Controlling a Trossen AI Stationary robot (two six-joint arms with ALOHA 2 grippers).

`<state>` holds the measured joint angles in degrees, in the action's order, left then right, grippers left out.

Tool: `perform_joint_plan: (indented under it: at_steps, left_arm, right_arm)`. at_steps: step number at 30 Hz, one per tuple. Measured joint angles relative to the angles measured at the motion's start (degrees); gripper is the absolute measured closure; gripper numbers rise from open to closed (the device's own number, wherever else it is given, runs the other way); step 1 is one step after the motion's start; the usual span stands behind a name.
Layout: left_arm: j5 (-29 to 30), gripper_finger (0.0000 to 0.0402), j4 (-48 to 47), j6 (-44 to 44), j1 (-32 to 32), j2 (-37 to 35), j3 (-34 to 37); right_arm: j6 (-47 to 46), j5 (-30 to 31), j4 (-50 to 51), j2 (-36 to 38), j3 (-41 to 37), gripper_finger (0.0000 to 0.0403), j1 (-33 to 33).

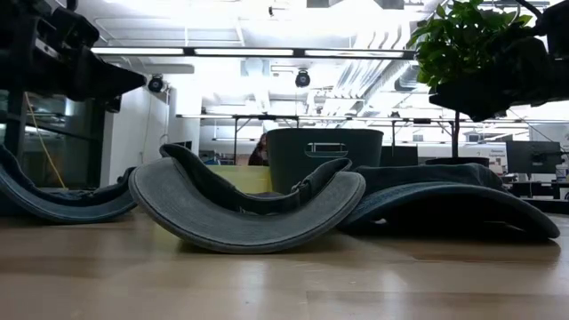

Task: Pick & Place hat
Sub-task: Put the bottom left blue cap into the yellow bin

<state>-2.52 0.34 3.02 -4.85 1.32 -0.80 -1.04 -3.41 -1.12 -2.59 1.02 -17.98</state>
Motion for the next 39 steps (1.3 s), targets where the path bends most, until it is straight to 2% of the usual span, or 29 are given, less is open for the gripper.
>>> perform_joint_plan:
  at_steps: [12, 20, 27, 32, 36, 39]
  left_arm:
    - [0.42, 0.0401, 0.00, 18.19, -0.01, 0.01, 0.00]
    - [3.30, 0.0401, 0.00, 24.13, 0.01, 0.00, 0.00]
    - [7.58, 0.0395, 1.18, 24.38, 0.00, 0.02, 0.00]
    - [10.33, 0.0347, 4.28, 22.09, 0.01, -0.02, -1.05]
    - [14.44, 0.0282, 4.22, 19.96, 0.01, 0.01, -4.15]
    - [17.09, 0.0232, 3.96, 22.47, -0.01, 0.03, -6.32]
  right_arm:
    - [-0.01, -0.01, 0.01, 0.00, -0.01, 0.0171, -0.01]
    - [0.00, -0.01, 0.00, 0.00, 0.00, 0.0171, 0.00]
    - [-0.01, -0.01, 0.01, -0.01, 0.00, 0.0171, -0.01]
    - [0.00, 0.00, 0.00, 0.00, -0.01, 0.0171, -0.01]
    - [0.00, -0.01, 0.01, 0.00, 0.00, 0.0171, -0.01]
    - [-0.01, 0.00, 0.00, 0.00, 0.00, 0.0171, -0.01]
